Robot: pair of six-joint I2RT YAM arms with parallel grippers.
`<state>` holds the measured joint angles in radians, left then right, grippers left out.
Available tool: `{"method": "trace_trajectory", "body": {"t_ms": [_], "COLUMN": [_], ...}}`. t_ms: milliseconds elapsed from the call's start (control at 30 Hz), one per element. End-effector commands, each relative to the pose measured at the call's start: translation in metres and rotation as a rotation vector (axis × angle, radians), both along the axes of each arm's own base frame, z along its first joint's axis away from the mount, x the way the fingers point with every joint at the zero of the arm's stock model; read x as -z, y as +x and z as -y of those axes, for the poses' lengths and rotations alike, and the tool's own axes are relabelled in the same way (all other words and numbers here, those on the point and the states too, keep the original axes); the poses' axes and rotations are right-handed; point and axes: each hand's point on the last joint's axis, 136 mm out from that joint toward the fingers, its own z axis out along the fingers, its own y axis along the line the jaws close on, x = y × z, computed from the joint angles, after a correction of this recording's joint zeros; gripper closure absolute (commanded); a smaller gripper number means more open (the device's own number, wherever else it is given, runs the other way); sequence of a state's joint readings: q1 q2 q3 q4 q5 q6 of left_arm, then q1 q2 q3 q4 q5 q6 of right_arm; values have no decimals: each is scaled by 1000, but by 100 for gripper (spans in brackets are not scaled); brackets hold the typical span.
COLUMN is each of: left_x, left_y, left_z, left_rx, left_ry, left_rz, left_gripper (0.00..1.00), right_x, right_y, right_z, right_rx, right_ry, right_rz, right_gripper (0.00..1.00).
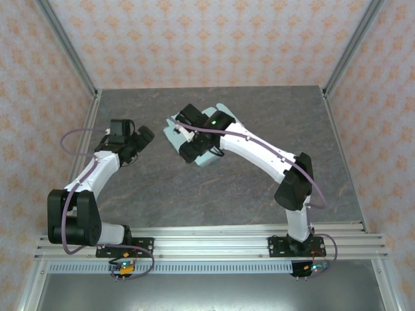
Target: Fold the paper box
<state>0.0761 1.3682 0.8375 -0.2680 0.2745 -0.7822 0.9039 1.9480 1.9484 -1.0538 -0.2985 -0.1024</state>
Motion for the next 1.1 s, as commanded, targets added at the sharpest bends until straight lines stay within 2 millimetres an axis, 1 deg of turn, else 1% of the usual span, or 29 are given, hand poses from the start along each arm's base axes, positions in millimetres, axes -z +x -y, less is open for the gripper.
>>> {"method": "trace_trajectory", "body": {"t_ms": [0, 33, 67, 100, 133, 200, 267, 300, 400, 433, 500, 600, 700, 767, 800, 867, 900, 1033, 1067], "left_x": [-5, -4, -2, 1, 3, 8, 11, 12, 19, 24, 37, 52, 64, 66, 66, 66, 65, 62, 64], "left_y": [3, 4, 3, 4, 5, 8, 12, 13, 17, 18, 21, 31, 43, 53, 58, 66, 69, 77, 79], "left_z": [3, 5, 8, 13, 17, 33, 54, 65, 98, 105, 116, 124, 130, 136, 138, 140, 140, 142, 142], "left_rx": [7, 25, 46, 64, 78, 112, 170, 205, 319, 337, 351, 350, 358, 377, 383, 394, 401, 434, 444], "left_ry": [-93, -92, -100, -119, -141, -199, -205, -189, -139, -129, -135, -179, -199, -210, -212, -212, -205, -179, -171], "left_rz": [47, 43, 32, 25, 26, 53, 70, 61, 17, -1, -20, -8, -22, -7, 0, 5, 8, 10, 2], "left_gripper": [0, 0, 0, 0, 0, 0, 0, 2, 11, 14, 16, 23, 34, 42, 48, 63, 66, 66, 71], "right_x": [-46, -50, -51, -48, -44, -21, 2, 13, 35, 38, 45, 51, 61, 64, 64, 64, 63, 56, 55], "right_y": [-3, 10, 29, 51, 70, 117, 144, 155, 177, 182, 185, 180, 173, 170, 169, 167, 167, 166, 167], "right_z": [-11, -4, 7, 23, 36, 76, 102, 112, 135, 140, 146, 147, 150, 151, 151, 152, 152, 153, 154], "right_rx": [11, 49, 114, 199, 271, 461, 566, 609, 723, 753, 786, 787, 799, 800, 800, 804, 803, 788, 787], "right_ry": [251, 278, 299, 306, 299, 220, 143, 120, 128, 143, 175, 180, 174, 178, 182, 194, 202, 203, 203], "right_rz": [-95, -86, -71, -54, -32, 22, 41, 41, 14, 6, -27, -49, -70, -82, -85, -93, -97, -92, -87], "right_gripper": [36, 36, 36, 36, 36, 37, 38, 38, 39, 39, 39, 39, 39, 39, 39, 39, 40, 40, 40]}}
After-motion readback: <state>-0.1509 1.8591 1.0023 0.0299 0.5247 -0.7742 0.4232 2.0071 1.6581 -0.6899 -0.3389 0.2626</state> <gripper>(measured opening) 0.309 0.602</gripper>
